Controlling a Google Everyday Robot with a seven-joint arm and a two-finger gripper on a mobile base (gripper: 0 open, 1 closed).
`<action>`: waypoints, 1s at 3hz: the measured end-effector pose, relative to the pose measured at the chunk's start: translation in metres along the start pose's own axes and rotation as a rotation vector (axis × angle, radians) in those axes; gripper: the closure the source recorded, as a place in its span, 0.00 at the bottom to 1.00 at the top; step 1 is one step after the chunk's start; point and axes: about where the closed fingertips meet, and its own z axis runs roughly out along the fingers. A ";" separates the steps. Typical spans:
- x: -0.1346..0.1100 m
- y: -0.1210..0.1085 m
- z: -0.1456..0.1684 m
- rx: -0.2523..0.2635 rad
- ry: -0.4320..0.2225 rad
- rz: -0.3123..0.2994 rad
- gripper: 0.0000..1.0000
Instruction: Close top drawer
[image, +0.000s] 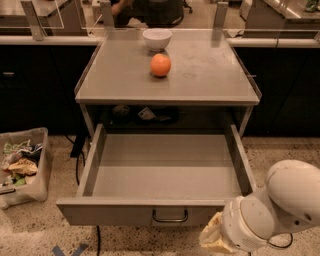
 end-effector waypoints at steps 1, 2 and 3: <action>-0.005 -0.014 -0.001 0.057 -0.011 -0.005 1.00; 0.000 -0.016 0.004 0.066 -0.001 0.001 1.00; 0.000 -0.050 0.018 0.116 0.010 -0.005 1.00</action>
Offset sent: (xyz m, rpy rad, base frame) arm 0.0186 -0.0046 -0.0145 -0.0250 -0.0538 -0.0432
